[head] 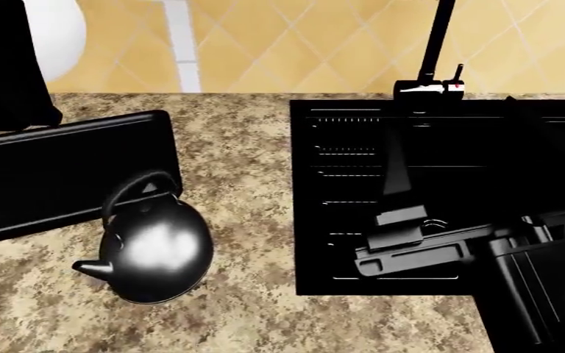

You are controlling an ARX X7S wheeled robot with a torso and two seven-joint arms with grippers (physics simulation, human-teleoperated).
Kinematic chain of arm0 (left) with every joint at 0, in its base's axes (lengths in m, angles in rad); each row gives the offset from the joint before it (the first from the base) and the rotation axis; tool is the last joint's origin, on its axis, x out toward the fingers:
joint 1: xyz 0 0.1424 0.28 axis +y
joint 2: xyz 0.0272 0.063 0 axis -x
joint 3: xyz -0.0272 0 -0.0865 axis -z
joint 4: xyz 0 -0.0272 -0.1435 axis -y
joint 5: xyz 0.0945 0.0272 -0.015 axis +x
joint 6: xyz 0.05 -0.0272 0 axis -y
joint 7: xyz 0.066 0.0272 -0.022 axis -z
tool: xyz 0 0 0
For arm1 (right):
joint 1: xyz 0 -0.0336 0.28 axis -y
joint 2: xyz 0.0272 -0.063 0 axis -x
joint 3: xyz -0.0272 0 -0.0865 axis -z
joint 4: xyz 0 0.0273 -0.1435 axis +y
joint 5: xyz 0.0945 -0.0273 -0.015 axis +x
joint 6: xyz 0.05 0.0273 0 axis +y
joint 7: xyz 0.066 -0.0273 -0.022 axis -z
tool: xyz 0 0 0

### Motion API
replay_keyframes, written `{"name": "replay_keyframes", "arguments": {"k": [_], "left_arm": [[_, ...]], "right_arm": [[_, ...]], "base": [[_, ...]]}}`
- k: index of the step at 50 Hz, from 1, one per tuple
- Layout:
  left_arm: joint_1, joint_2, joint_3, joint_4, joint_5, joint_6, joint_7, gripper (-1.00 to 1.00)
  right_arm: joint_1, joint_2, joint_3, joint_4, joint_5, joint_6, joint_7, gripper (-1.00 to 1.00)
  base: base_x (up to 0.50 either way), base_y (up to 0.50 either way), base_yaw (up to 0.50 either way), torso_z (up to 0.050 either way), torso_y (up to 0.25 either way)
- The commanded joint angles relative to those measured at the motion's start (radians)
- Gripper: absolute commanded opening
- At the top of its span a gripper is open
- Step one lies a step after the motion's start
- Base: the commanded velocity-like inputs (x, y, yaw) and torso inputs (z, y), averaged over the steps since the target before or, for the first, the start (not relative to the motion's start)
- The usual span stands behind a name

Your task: Pick the kettle from the counter and place it on the tray. Then pick the mug from the cabinet and place it on the tray. Then close the cabinet doors.

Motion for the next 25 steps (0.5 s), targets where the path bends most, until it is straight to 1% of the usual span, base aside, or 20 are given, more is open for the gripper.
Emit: {"name": "replay_keyframes", "arguments": {"k": [1,5,17,19,23,25], "left_arm": [[0.068,0.009,-0.05,0.027,0.05,0.002,0.068,-1.0],[0.084,0.012,-0.057,0.031,0.079,0.003,0.094,-1.0],[0.112,0.008,-0.048,0.034,0.105,0.026,0.116,-1.0],[0.117,0.008,-0.049,0.036,0.112,0.03,0.123,-1.0],[0.114,0.002,-0.039,0.033,0.114,0.038,0.121,-1.0],[0.107,-0.003,-0.031,0.03,0.118,0.041,0.121,-1.0]], "right_arm": [[-0.025,-0.037,0.037,0.0,0.015,0.049,0.004,1.0],[-0.027,-0.042,0.038,0.0,0.015,0.053,0.003,1.0],[-0.032,-0.034,0.045,0.005,0.004,0.037,-0.01,1.0],[-0.023,-0.024,0.05,0.012,0.004,0.017,-0.016,1.0],[0.048,0.066,-0.046,0.024,-0.015,-0.087,0.0,1.0],[0.118,0.148,-0.141,0.032,-0.033,-0.182,0.003,1.0]], "base": [[0.0,0.5,0.0,0.0,0.0],[0.0,0.5,0.0,0.0,0.002],[0.0,0.5,0.0,0.0,0.0],[0.0,0.0,0.0,0.0,0.0],[0.0,0.0,0.0,0.0,0.003],[0.0,0.0,0.0,0.0,0.0]]}}
